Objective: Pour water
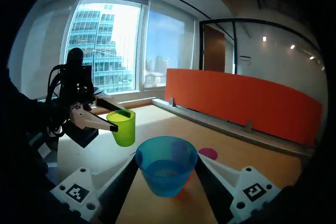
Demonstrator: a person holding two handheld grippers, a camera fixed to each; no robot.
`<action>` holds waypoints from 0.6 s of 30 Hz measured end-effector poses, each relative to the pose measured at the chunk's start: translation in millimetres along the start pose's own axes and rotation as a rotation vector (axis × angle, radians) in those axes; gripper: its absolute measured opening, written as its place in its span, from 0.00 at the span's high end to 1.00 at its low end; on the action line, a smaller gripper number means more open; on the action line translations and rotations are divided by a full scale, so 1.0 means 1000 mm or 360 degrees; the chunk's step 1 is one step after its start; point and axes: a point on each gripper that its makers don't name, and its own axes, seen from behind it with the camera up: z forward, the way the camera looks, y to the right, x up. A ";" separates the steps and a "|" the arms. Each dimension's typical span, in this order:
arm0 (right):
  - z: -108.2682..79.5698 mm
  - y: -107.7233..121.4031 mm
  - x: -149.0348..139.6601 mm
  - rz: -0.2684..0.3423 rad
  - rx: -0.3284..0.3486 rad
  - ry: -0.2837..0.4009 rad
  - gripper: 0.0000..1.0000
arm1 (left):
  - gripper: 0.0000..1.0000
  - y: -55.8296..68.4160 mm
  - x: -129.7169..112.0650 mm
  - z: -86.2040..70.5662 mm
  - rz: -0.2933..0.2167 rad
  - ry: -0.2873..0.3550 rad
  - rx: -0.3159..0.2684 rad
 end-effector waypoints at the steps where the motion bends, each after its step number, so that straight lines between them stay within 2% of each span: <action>1: 0.000 0.000 0.002 -0.0001 -0.0001 0.0008 0.09 | 0.11 0.000 0.002 -0.001 0.0001 0.0010 0.0000; 11: 0.004 0.000 0.014 0.0002 0.0000 0.0065 0.09 | 0.12 0.005 0.014 -0.004 0.0020 0.0088 -0.0012; 18: 0.007 -0.001 0.022 0.0004 0.0002 0.0088 0.09 | 0.11 0.005 0.021 -0.005 0.0005 0.0140 -0.0004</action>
